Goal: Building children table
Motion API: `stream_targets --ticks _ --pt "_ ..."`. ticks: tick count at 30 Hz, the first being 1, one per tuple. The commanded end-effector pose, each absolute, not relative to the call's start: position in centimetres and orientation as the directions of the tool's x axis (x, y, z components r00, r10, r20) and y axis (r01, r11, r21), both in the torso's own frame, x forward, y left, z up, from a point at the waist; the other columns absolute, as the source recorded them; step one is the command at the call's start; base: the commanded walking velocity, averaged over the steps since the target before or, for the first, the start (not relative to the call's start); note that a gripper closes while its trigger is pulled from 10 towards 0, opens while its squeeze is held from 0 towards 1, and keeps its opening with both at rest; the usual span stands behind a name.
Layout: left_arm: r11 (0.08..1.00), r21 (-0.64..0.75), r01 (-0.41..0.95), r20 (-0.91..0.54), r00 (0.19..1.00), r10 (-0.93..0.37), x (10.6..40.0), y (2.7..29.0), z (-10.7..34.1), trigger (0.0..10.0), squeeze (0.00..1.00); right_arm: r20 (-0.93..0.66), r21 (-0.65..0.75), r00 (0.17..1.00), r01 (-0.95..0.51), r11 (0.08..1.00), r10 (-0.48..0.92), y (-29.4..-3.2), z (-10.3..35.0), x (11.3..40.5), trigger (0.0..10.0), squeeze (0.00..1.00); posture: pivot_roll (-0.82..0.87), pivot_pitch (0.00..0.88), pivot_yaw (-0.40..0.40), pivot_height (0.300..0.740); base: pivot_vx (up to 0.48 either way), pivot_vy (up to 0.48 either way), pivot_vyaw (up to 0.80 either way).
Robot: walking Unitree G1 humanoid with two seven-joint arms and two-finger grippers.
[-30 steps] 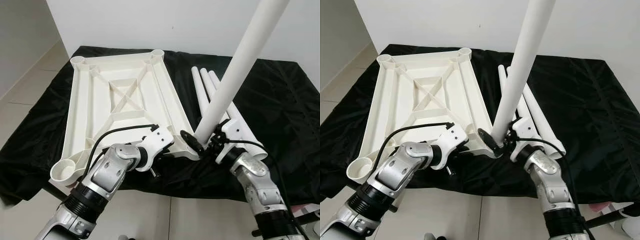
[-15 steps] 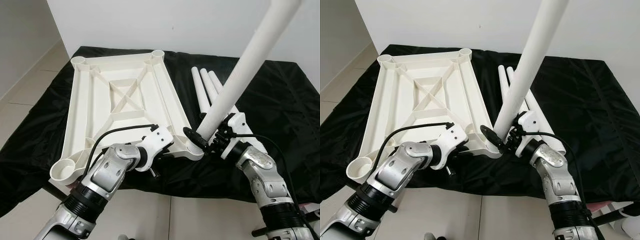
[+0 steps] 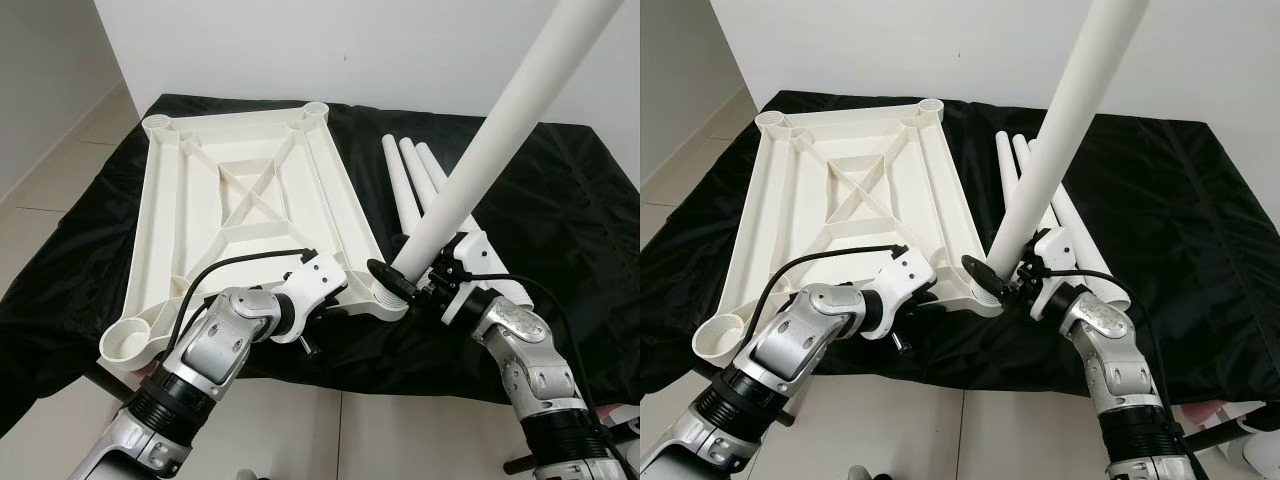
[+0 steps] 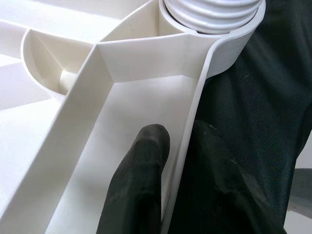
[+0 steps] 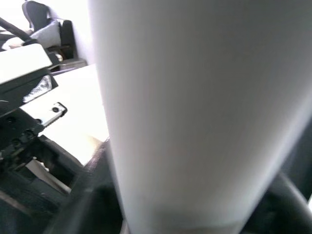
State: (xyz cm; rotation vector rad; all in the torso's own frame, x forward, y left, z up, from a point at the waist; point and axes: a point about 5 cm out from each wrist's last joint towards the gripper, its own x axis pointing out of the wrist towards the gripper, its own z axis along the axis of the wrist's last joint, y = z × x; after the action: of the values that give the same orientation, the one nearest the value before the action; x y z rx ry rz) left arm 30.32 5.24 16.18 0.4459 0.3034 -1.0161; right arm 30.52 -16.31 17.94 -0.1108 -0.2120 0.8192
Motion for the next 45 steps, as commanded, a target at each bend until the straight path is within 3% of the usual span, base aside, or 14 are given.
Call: stream_targets --ticks 1,15,16,17,45 --pt "0.456 0.258 0.852 -0.397 0.524 -0.754 30.3 5.1 17.4 10.0 0.0 0.133 -0.169 0.655 -0.725 0.668 0.744 -16.1 17.5 30.2 0.0 0.0 -0.1 0.114 0.036 0.74 0.0 0.0 0.0" --pt "0.462 0.254 0.85 -0.398 0.527 -0.751 30.3 5.2 17.4 10.0 0.0 0.131 -0.162 0.638 -0.741 0.652 0.759 -15.6 17.1 29.9 0.0 0.0 -0.09 0.131 0.035 0.74 0.0 0.0 0.0" --pt "0.465 0.252 0.849 -0.398 0.529 -0.75 30.3 5.2 17.5 10.0 0.0 0.117 -0.162 0.637 -0.745 0.647 0.762 -15.4 16.9 29.7 4.4 0.0 -0.09 0.134 0.035 0.74 0.0 0.0 0.0" --pt "0.466 0.251 0.848 -0.398 0.53 -0.749 30.3 5.3 17.5 10.0 0.0 0.112 -0.169 0.638 -0.744 0.647 0.762 -15.3 16.8 29.7 10.0 0.0 -0.09 0.137 0.034 0.74 0.0 0.0 0.0" --pt "0.477 0.242 0.845 -0.395 0.535 -0.747 30.2 5.2 17.5 10.0 0.0 0.112 -0.171 0.682 -0.703 0.69 0.723 -14.1 15.8 29.2 10.0 0.0 -0.09 0.156 0.028 0.74 0.0 0.0 0.0"
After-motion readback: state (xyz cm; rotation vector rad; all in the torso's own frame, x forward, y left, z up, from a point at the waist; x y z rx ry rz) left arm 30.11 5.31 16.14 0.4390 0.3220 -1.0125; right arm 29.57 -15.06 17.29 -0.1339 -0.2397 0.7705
